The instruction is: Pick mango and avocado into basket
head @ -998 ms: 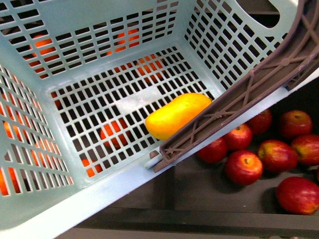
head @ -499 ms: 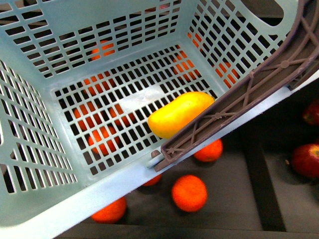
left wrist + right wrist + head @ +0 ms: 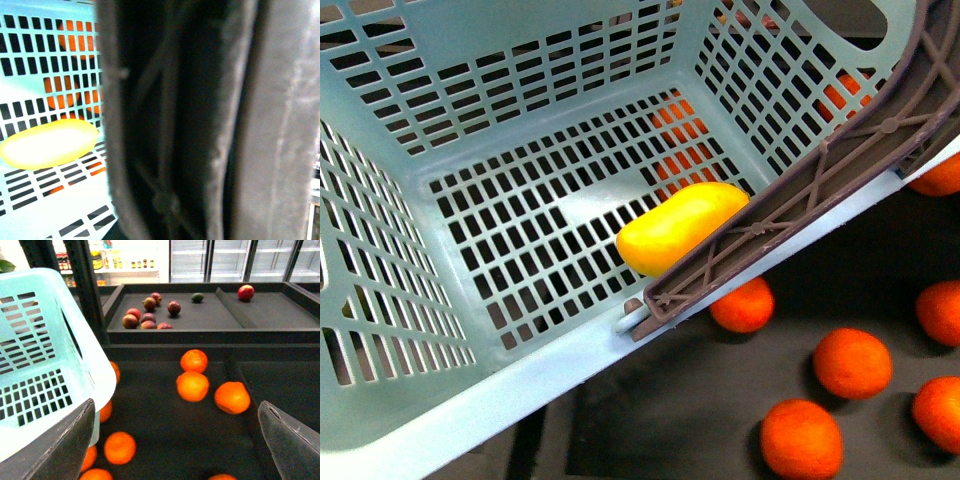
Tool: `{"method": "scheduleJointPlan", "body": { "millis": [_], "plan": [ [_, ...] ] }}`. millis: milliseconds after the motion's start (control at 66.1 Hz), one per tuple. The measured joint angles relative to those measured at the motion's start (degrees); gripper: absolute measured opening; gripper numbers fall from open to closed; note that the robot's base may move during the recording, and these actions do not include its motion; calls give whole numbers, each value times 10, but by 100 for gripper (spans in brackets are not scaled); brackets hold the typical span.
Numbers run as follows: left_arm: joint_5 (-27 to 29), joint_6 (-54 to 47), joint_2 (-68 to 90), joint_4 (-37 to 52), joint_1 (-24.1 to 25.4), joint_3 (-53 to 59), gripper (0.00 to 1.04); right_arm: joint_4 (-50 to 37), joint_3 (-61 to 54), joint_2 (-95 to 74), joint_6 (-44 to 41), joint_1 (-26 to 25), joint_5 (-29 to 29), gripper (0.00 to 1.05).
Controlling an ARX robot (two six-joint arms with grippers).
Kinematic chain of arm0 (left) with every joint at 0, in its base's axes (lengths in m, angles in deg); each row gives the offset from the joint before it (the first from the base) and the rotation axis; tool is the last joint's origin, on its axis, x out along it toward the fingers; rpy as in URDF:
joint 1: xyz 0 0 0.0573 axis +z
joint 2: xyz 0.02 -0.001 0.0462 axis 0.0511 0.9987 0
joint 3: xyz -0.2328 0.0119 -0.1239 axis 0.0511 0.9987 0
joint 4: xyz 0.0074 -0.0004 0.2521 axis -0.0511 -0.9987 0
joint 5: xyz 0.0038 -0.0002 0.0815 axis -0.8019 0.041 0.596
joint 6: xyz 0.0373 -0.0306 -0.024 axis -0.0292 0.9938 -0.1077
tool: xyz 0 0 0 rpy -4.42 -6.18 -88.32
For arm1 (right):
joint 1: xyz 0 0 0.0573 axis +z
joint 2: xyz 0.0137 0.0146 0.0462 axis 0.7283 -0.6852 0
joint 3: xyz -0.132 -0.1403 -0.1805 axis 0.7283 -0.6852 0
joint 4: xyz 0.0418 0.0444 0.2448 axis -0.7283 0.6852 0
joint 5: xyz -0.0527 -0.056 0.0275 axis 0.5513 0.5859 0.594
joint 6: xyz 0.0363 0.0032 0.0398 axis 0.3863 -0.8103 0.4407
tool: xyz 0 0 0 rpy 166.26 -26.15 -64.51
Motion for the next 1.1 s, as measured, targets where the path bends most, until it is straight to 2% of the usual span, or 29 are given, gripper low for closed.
{"method": "scheduleJointPlan", "body": {
  "millis": [1104],
  "plan": [
    [-1,0,0,0,0,0,13,0,0,0,0,1,0,96]
  ]
}}
